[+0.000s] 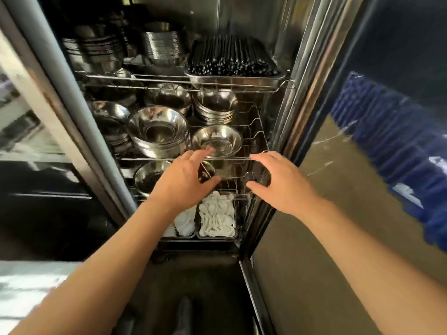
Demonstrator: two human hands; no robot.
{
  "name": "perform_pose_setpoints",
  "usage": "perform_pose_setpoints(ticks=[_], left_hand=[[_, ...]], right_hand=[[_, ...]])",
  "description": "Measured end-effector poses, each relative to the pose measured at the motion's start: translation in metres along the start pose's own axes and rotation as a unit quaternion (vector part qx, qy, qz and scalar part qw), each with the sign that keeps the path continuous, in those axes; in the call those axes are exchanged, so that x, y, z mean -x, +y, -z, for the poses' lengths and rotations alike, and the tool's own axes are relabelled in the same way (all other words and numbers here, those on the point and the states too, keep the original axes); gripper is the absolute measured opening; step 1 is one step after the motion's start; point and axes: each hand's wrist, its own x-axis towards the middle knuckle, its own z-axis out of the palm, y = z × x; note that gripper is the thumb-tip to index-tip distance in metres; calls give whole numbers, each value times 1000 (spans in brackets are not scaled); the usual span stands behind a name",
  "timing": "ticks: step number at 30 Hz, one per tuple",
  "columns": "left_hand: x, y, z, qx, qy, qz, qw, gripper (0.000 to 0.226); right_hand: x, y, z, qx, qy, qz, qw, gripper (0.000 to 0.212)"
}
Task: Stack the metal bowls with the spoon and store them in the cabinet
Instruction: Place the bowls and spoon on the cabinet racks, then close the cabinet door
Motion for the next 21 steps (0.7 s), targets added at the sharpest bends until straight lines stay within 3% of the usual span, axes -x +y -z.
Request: perform_pose_setpoints(ticks=[5, 12, 16, 21], left_hand=[[64, 68, 17, 4, 18, 16, 1000, 70], [128, 156, 50, 3, 76, -33, 997, 71], [150, 194, 63, 12, 111, -61, 992, 69], [192, 244, 65, 35, 112, -104, 988, 70]], right_hand=[[59, -15, 47, -44, 40, 23, 998, 60], [144, -49, 124, -28, 128, 39, 991, 58], [198, -55, 169, 53, 193, 54, 978, 59], [273, -44, 244, 149, 340, 42, 928, 59]])
